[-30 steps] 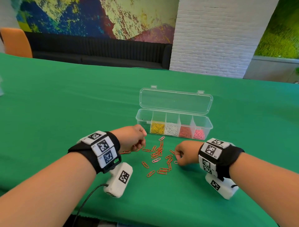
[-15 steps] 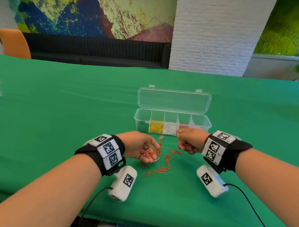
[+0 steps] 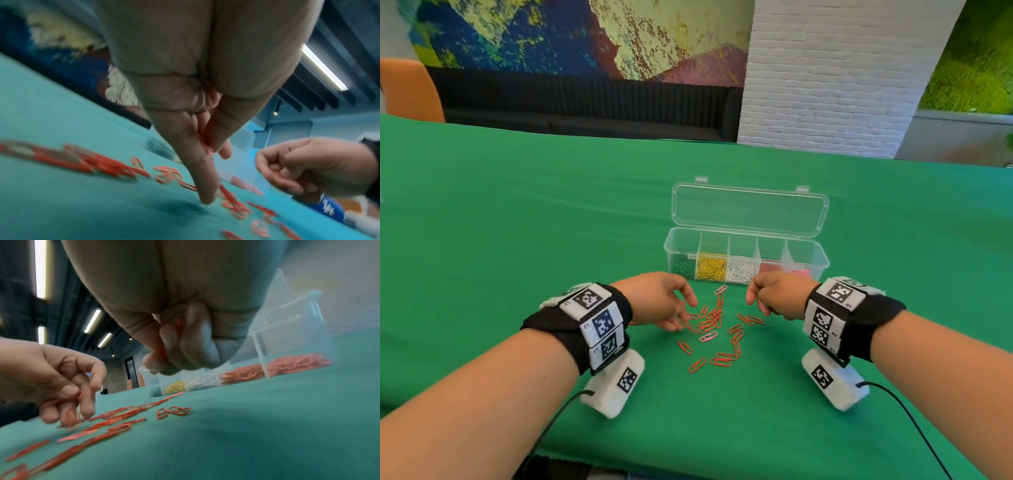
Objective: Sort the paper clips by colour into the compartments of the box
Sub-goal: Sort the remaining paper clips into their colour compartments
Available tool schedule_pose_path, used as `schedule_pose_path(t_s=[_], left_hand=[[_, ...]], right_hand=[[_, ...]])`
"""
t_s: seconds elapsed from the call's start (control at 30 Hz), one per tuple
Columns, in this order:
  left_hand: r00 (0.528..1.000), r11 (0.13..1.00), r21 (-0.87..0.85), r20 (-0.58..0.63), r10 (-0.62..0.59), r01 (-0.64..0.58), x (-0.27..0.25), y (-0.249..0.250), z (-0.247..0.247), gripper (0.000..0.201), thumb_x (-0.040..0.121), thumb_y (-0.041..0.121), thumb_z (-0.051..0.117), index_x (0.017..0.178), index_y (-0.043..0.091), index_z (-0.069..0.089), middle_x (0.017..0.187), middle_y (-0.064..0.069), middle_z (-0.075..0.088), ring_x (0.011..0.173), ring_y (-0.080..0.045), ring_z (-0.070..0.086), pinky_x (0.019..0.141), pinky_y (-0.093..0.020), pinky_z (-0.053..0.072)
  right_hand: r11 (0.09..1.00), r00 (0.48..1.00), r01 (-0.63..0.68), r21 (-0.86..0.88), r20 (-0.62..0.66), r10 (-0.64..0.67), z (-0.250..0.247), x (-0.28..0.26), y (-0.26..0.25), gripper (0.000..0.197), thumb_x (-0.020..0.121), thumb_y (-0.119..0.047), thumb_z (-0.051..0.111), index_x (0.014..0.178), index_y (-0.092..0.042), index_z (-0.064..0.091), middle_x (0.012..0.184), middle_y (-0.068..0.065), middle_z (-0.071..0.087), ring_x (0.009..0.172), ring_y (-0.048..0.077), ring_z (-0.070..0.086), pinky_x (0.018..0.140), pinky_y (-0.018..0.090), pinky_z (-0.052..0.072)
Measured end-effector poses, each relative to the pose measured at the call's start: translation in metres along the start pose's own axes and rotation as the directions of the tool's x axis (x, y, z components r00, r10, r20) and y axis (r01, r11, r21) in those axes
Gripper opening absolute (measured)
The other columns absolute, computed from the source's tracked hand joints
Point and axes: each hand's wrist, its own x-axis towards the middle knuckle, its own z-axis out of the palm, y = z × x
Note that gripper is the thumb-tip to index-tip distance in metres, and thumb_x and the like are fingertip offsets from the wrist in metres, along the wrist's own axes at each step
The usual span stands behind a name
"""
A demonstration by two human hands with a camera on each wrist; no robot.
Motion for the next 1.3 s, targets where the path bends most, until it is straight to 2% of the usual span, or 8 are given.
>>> schedule_pose_path(t_s=[0.2, 0.3, 0.43, 0.7, 0.83, 0.93, 1.1, 1.3], left_hand=[[0.993, 0.895, 0.447, -0.11, 0.051, 0.003, -0.011, 0.009, -0.006, 0.034, 0.085, -0.001, 0.036, 0.08, 0.024, 0.058, 0.069, 0.003, 0.054, 0.057, -0.012, 0.048, 0.054, -0.021, 0.039], [0.998, 0.815, 0.578, -0.005, 0.067, -0.051, -0.018, 0.023, 0.01, 0.031, 0.09, 0.007, 0.036, 0.098, 0.019, 0.063, 0.065, 0.007, 0.045, 0.058, -0.008, 0.041, 0.053, -0.021, 0.032], [0.99, 0.674, 0.728, 0.049, 0.134, -0.127, -0.018, 0.029, 0.027, 0.022, 0.09, 0.021, 0.048, 0.107, 0.02, 0.062, 0.093, 0.001, 0.06, 0.086, -0.017, 0.052, 0.07, -0.022, 0.036], [0.989, 0.598, 0.79, 0.068, 0.131, -0.134, -0.01, 0.029, 0.034, 0.022, 0.086, 0.026, 0.065, 0.104, 0.015, 0.063, 0.087, 0.001, 0.063, 0.083, -0.017, 0.052, 0.067, -0.024, 0.035], [0.989, 0.593, 0.794, 0.067, 0.13, -0.132, -0.007, 0.03, 0.035, 0.013, 0.088, 0.021, 0.06, 0.097, 0.014, 0.066, 0.081, -0.002, 0.059, 0.078, -0.016, 0.05, 0.066, -0.024, 0.037], [0.985, 0.534, 0.833, 0.064, 0.161, -0.141, -0.007, 0.029, 0.038, 0.016, 0.09, 0.021, 0.051, 0.094, 0.013, 0.064, 0.077, -0.002, 0.052, 0.075, -0.021, 0.048, 0.057, -0.025, 0.034], [0.987, 0.699, 0.707, -0.011, 0.161, -0.107, -0.006, 0.028, 0.025, 0.018, 0.088, 0.026, 0.051, 0.071, 0.019, 0.046, 0.07, 0.003, 0.052, 0.065, -0.016, 0.048, 0.056, -0.023, 0.035], [0.991, 0.995, 0.095, -0.128, 0.044, -0.032, -0.012, 0.025, -0.011, 0.021, 0.088, 0.002, 0.046, 0.07, 0.014, 0.043, 0.067, -0.002, 0.065, 0.054, -0.01, 0.053, 0.044, -0.019, 0.032]], right_hand=[[0.907, 0.989, 0.14, -0.398, 0.023, -0.143, -0.005, 0.008, -0.021, 0.027, 0.094, -0.007, 0.031, 0.097, -0.022, 0.054, 0.075, -0.005, 0.05, 0.065, 0.012, 0.044, 0.055, 0.021, 0.033], [0.799, 0.986, 0.16, -0.579, 0.065, -0.151, -0.002, 0.019, -0.032, 0.037, 0.096, -0.013, 0.035, 0.123, -0.032, 0.051, 0.113, -0.001, 0.059, 0.066, 0.005, 0.048, 0.056, 0.018, 0.036], [0.679, 0.98, 0.198, -0.707, 0.155, -0.125, 0.002, 0.028, -0.04, 0.055, 0.093, -0.007, 0.043, 0.142, -0.032, 0.038, 0.146, -0.001, 0.041, 0.125, 0.017, 0.049, 0.093, 0.024, 0.042], [0.6, 0.993, 0.108, -0.793, 0.111, -0.032, 0.011, 0.038, -0.044, 0.025, 0.095, -0.015, 0.047, 0.113, -0.008, 0.061, 0.109, 0.007, 0.063, 0.09, 0.021, 0.057, 0.078, 0.029, 0.047], [0.591, 0.996, 0.084, -0.802, 0.044, -0.082, 0.014, 0.035, -0.042, 0.029, 0.092, -0.012, 0.046, 0.063, -0.011, 0.044, 0.065, 0.002, 0.043, 0.072, 0.024, 0.048, 0.064, 0.028, 0.041], [0.664, 0.993, 0.107, -0.74, 0.044, -0.111, 0.014, 0.027, -0.039, 0.028, 0.093, -0.025, 0.044, 0.068, -0.014, 0.042, 0.064, -0.001, 0.039, 0.065, 0.019, 0.047, 0.064, 0.028, 0.04], [0.884, 0.992, 0.108, -0.455, -0.013, -0.128, 0.0, 0.01, -0.024, 0.035, 0.098, -0.028, 0.032, 0.065, -0.022, 0.037, 0.067, -0.004, 0.043, 0.063, 0.013, 0.044, 0.062, 0.025, 0.036], [0.986, 0.989, -0.124, 0.115, 0.097, 0.113, -0.018, -0.002, 0.004, 0.018, 0.097, -0.019, 0.041, 0.08, -0.013, 0.043, 0.061, 0.003, 0.044, 0.044, 0.012, 0.035, 0.04, 0.018, 0.032]])
